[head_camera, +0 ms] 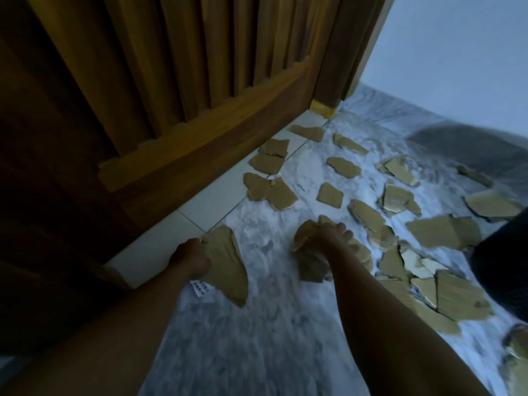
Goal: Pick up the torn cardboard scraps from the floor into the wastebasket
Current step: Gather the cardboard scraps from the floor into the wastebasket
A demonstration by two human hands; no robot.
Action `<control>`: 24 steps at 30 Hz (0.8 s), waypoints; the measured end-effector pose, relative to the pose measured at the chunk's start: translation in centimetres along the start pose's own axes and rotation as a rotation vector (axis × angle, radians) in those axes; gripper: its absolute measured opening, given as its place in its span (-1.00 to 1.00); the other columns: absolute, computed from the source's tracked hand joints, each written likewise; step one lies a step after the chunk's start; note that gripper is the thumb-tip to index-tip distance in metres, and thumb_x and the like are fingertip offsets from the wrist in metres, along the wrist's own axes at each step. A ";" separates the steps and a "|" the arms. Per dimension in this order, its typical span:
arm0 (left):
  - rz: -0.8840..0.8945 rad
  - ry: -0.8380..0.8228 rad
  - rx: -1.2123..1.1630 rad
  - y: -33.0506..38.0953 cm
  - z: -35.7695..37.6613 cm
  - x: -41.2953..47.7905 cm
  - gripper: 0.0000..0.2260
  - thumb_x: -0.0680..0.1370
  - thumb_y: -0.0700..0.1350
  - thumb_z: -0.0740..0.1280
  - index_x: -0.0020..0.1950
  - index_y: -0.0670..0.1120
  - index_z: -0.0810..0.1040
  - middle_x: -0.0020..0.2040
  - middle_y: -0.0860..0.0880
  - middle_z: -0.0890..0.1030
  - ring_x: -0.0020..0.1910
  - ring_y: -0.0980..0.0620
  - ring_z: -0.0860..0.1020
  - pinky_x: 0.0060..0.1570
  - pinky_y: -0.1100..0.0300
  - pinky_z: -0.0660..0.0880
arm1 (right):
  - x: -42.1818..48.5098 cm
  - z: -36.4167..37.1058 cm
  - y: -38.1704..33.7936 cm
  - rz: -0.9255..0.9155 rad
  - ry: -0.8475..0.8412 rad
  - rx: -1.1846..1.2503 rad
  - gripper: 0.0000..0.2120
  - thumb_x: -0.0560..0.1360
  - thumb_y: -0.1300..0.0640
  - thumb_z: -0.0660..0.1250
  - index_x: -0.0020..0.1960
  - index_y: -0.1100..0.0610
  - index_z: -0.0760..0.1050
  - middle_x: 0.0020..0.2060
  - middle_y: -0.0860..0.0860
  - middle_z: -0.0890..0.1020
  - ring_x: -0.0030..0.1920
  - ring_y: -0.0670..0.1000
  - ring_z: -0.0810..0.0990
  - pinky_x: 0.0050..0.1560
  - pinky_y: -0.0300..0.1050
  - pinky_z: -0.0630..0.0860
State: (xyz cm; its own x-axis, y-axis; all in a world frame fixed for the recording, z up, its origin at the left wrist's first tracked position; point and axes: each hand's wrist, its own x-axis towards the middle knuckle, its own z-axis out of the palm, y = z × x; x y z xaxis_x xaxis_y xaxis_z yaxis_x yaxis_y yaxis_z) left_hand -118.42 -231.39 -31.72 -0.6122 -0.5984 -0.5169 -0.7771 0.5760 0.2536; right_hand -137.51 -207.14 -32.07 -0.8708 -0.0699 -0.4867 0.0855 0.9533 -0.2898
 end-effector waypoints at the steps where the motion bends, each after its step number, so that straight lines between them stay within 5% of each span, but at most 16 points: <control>1: 0.007 -0.010 -0.004 0.2 0.1 -0.1 -0.54 0.54 -0.08 0.35 0.39 -0.21 0.38 0.36 -0.18 0.46 0.31 -0.17 0.46 0.18 0.08 0.44 | 0.1 -0.9 0.7 0.056 0.053 0.010 -0.54 0.53 -0.23 0.25 0.36 -0.09 0.37 0.40 0.07 0.32 0.41 0.22 0.25 0.38 0.31 0.06; 5: 0.044 -0.023 0.001 0.9 0.1 -0.5 -0.54 0.54 -0.10 0.35 0.40 -0.22 0.37 0.36 -0.19 0.46 0.30 -0.18 0.47 0.14 0.10 0.44 | -1.9 -1.4 2.4 0.078 0.025 0.065 -0.52 0.54 -0.04 0.29 0.41 0.11 0.36 0.39 0.18 0.36 0.38 0.26 0.32 0.34 0.25 0.30; 9: 0.031 -0.029 -0.001 1.2 -0.3 -0.8 -0.51 0.52 -0.09 0.38 0.40 -0.21 0.37 0.35 -0.19 0.47 0.29 -0.18 0.48 0.12 0.09 0.45 | -6.8 0.6 0.0 -0.100 0.057 -0.045 -0.24 0.34 -0.11 0.55 0.39 0.11 0.29 0.30 0.11 0.36 0.30 0.23 0.32 0.21 0.26 0.40; 15: 0.005 -0.017 -0.030 1.1 0.0 -1.4 -0.52 0.51 -0.08 0.38 0.38 -0.22 0.39 0.33 -0.19 0.49 0.26 -0.17 0.50 0.10 0.11 0.46 | -11.1 1.9 -4.6 -0.369 -0.066 -0.191 -0.52 0.48 0.00 0.44 0.32 0.05 0.35 0.26 0.10 0.43 0.30 0.22 0.38 0.24 0.30 0.36; 17: 0.003 -0.014 -0.052 1.0 0.1 -1.7 -0.50 0.52 -0.08 0.37 0.41 -0.22 0.38 0.34 -0.20 0.48 0.27 -0.17 0.50 0.14 0.10 0.45 | -10.6 2.1 -5.5 -0.444 -0.137 -0.145 -0.58 0.51 0.01 0.41 0.29 0.09 0.36 0.21 0.11 0.49 0.25 0.18 0.48 0.19 0.17 0.43; 21: 0.013 -0.017 -0.085 0.8 0.1 -1.9 -0.51 0.51 -0.11 0.38 0.39 -0.23 0.38 0.33 -0.20 0.49 0.27 -0.18 0.50 0.13 0.10 0.46 | -8.1 -0.4 -5.5 -0.348 -0.188 -0.044 -0.55 0.48 0.10 0.43 0.30 0.18 0.39 0.21 0.17 0.52 0.23 0.17 0.53 0.07 -0.03 0.43; 24: 0.030 -0.022 -0.088 0.9 0.1 -1.8 -0.52 0.50 -0.13 0.39 0.38 -0.23 0.39 0.32 -0.20 0.49 0.25 -0.17 0.50 0.10 0.12 0.46 | -6.5 -3.4 -3.6 -0.219 -0.094 -0.082 -0.58 0.53 0.02 0.34 0.33 0.16 0.43 0.29 0.15 0.47 0.31 0.18 0.47 0.25 0.03 0.42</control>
State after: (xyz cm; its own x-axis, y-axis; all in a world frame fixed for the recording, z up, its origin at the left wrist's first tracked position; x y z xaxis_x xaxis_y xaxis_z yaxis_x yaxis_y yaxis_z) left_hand -117.99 -229.73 -30.61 -0.6326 -0.5690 -0.5255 -0.7691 0.5416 0.3394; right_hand -133.84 -209.17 -25.07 -0.8151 -0.3009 -0.4950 -0.1436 0.9328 -0.3305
